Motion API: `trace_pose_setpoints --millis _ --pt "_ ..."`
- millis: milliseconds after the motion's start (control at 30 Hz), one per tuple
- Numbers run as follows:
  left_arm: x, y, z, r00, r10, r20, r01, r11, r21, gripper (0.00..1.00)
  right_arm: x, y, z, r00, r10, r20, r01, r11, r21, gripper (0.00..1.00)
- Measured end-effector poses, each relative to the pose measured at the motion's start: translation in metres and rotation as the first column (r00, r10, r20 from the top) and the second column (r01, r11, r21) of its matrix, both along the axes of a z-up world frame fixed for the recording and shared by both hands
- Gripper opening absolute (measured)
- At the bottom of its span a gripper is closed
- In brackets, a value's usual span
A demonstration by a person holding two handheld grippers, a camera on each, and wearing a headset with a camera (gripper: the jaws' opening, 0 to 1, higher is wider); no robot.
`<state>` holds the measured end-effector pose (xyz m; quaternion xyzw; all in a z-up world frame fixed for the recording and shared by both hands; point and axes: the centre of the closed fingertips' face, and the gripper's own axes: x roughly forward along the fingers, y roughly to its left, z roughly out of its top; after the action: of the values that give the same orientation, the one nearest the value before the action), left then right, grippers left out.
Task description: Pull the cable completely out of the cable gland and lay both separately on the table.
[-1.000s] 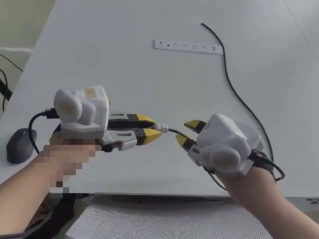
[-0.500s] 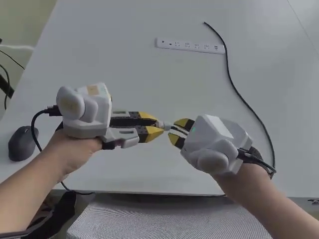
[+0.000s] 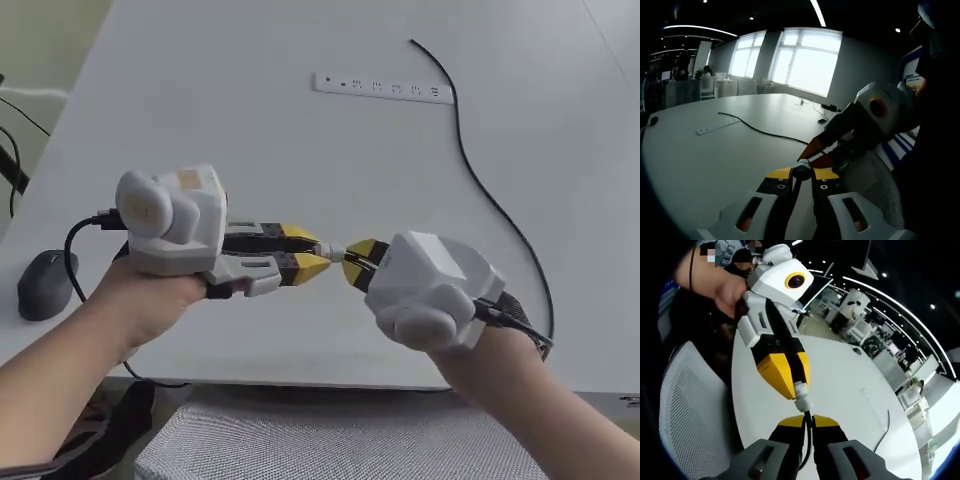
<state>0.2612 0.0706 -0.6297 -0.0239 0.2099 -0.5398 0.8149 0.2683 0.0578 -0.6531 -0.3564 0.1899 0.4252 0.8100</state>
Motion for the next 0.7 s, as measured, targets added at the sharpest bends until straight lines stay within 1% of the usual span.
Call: trace_pose_setpoints --millis 167,300,400,500,567,633,700 --pt "0.0 -0.001 0.001 1.0 -0.004 0.01 0.004 1.0 0.0 0.15 0.001 -0.001 0.001 1.0 -0.012 -0.013 0.012 1.0 0.014 0.0" --pt "0.001 -0.001 0.001 1.0 -0.005 0.01 0.005 1.0 0.0 0.15 0.003 -0.003 0.0 0.999 -0.025 -0.022 0.025 0.999 0.019 0.0" --pt "0.002 -0.002 0.002 1.0 -0.007 0.014 0.007 1.0 0.0 0.15 0.004 -0.003 0.001 0.998 -0.044 -0.039 0.045 0.998 0.043 0.0" --pt "0.002 -0.002 0.001 1.0 -0.009 0.015 0.009 1.0 0.001 0.15 0.004 -0.004 0.0 0.998 -0.052 -0.046 0.054 0.997 0.053 0.0" --pt "0.003 -0.002 0.002 1.0 -0.004 0.016 0.004 1.0 -0.002 0.15 0.006 -0.008 -0.002 0.996 -0.069 -0.051 0.072 0.996 0.048 0.0" --pt "0.003 -0.001 0.003 1.0 -0.003 0.015 0.003 1.0 -0.005 0.15 0.008 -0.014 -0.004 0.993 -0.092 -0.069 0.097 0.994 0.058 0.0" --pt "0.002 -0.001 0.003 1.0 -0.003 0.016 0.003 1.0 -0.006 0.15 0.009 -0.018 -0.005 0.991 -0.105 -0.078 0.11 0.992 0.058 0.0"
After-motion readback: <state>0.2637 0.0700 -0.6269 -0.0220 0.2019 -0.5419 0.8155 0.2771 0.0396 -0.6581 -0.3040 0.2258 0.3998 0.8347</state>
